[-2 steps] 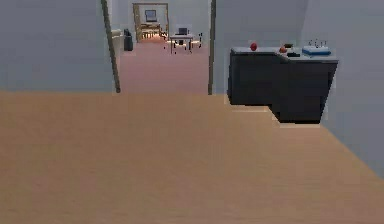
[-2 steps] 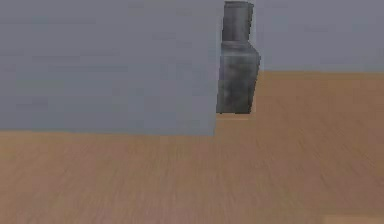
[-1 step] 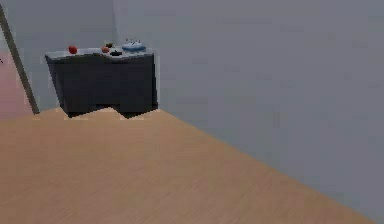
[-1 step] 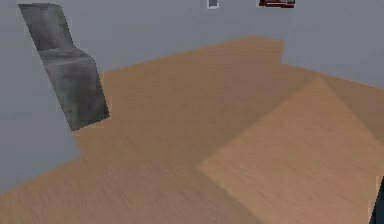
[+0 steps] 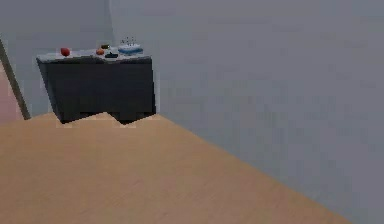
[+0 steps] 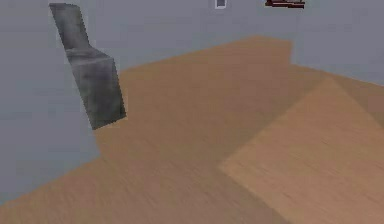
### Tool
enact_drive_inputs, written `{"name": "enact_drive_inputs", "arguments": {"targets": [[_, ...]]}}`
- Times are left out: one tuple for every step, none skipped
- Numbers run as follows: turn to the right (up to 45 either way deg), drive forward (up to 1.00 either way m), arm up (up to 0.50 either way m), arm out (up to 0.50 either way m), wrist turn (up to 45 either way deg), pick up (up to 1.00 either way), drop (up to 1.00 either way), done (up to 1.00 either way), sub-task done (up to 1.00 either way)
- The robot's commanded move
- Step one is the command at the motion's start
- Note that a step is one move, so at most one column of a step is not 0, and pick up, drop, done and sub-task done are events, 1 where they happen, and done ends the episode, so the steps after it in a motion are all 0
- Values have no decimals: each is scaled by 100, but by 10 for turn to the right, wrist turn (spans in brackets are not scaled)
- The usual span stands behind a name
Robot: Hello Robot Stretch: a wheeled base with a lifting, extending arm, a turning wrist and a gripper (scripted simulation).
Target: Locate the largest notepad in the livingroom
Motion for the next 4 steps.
{"name": "enact_drive_inputs", "arguments": {"targets": [[-450,0,0,0,0,0,0,0,0],[-120,0,0,0,0,0,0,0,0],[0,100,0,0,0,0,0,0,0],[0,100,0,0,0,0,0,0,0]]}}
